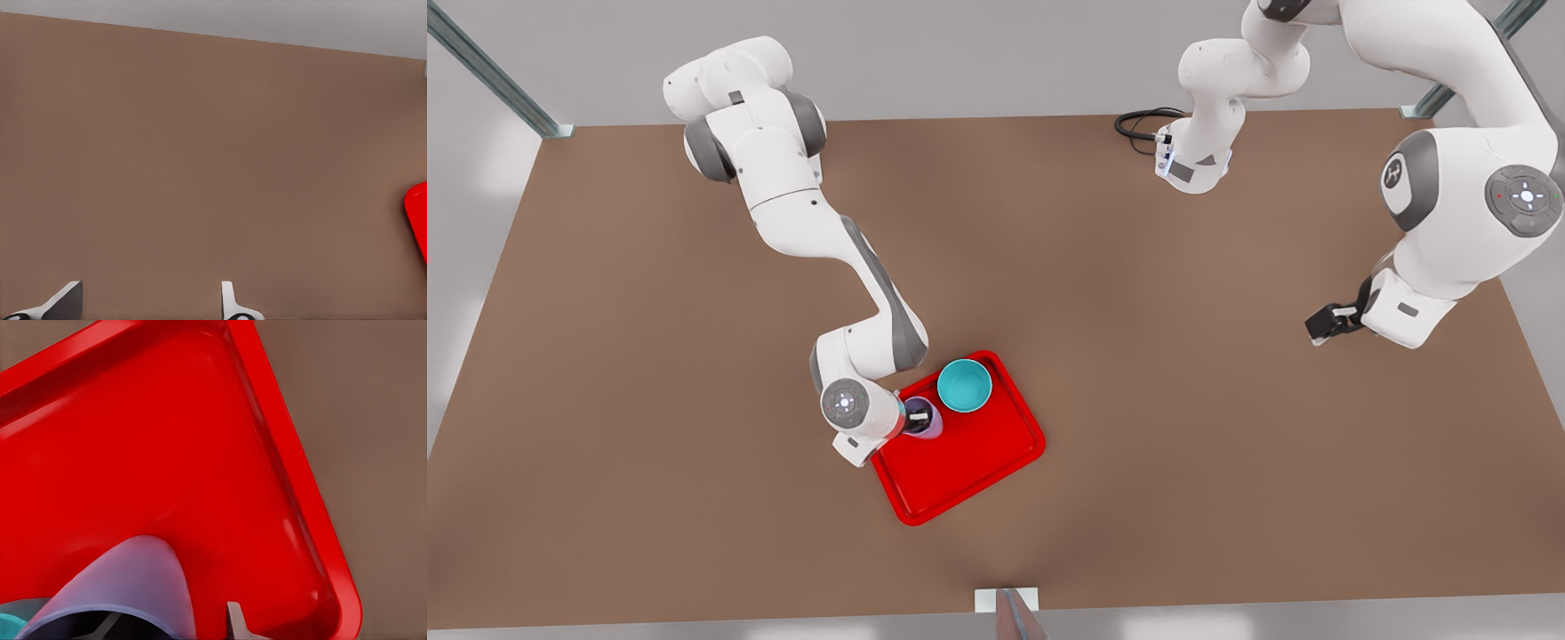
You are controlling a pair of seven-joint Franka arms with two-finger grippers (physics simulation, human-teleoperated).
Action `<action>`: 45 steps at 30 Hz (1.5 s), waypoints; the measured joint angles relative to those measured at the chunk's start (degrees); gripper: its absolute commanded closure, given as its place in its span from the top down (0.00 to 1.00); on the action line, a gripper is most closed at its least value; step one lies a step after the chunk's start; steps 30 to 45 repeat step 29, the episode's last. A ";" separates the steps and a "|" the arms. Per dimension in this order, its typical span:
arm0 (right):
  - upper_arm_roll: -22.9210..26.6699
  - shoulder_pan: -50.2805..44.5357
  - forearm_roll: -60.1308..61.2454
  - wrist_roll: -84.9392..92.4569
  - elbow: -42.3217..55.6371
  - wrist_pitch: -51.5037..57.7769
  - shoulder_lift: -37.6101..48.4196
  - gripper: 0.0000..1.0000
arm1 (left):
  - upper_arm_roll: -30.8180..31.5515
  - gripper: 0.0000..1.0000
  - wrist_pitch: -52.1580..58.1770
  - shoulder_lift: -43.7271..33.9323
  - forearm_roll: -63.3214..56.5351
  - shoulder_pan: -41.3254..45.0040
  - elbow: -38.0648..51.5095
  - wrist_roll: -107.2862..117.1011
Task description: Place the bowl on the tray with the left arm and the cup on the tray with the right arm
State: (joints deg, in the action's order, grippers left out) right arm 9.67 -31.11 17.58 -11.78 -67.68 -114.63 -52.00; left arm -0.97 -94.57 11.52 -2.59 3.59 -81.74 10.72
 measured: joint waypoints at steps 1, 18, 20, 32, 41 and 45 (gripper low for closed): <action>0.00 0.00 0.00 0.00 0.25 0.02 -0.03 1.00 | 0.00 1.00 0.08 -0.09 0.03 -0.01 0.00 0.05; 0.06 0.05 -0.96 -4.12 0.01 20.13 13.59 1.00 | 0.00 1.00 -0.17 -0.08 0.08 -0.08 0.18 0.09; 2.90 4.29 -8.75 2.66 0.27 28.93 23.54 1.00 | 0.00 1.00 -0.06 -0.41 0.12 -0.16 0.18 0.09; -10.11 24.67 -22.58 14.50 -10.28 29.45 44.35 1.00 | -0.07 1.00 0.70 -0.36 0.48 -0.29 0.61 -1.05; -10.11 24.67 -22.58 14.50 -10.28 29.45 44.35 1.00 | -0.07 1.00 0.70 -0.36 0.48 -0.29 0.61 -1.05; -10.11 24.67 -22.58 14.50 -10.28 29.45 44.35 1.00 | -0.07 1.00 0.70 -0.36 0.48 -0.29 0.61 -1.05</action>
